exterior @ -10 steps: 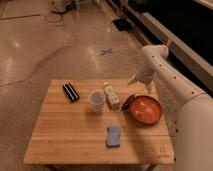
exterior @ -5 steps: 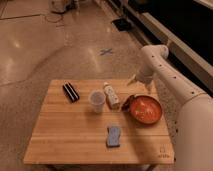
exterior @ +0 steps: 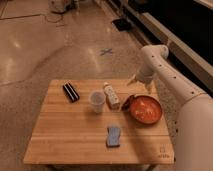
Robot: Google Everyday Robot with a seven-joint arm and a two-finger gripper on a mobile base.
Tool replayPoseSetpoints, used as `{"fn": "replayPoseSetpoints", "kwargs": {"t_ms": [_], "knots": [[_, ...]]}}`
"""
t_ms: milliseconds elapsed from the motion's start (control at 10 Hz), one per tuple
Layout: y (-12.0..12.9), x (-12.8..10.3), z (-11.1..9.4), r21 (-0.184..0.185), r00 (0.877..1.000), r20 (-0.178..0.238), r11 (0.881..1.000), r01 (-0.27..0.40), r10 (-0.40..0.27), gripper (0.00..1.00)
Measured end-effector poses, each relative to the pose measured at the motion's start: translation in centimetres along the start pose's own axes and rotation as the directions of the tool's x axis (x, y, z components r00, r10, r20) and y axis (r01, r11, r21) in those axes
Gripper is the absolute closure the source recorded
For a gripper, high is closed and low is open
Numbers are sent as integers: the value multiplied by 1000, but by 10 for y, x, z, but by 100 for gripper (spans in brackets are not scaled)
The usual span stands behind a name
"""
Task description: Place the bottle in the ceramic bowl
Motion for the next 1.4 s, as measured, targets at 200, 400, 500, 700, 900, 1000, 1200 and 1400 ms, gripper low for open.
{"fn": "replayPoseSetpoints", "kwargs": {"t_ms": [200, 400, 500, 700, 900, 1000, 1200, 1400], "knots": [[-20, -11, 6, -17, 997, 1, 997, 76, -76, 20], [-44, -21, 15, -33, 988, -2, 988, 152, -152, 20], [-62, -28, 23, -42, 979, -6, 979, 201, -202, 20], [-93, -35, 35, -48, 962, -29, 962, 270, -272, 20], [-113, -37, 46, -46, 948, -61, 949, 310, -313, 20], [-121, -38, 50, -41, 942, -73, 945, 324, -326, 20], [-139, -40, 66, -30, 928, -103, 933, 357, -359, 20], [-146, -42, 80, -30, 918, -113, 925, 379, -380, 20]]}}
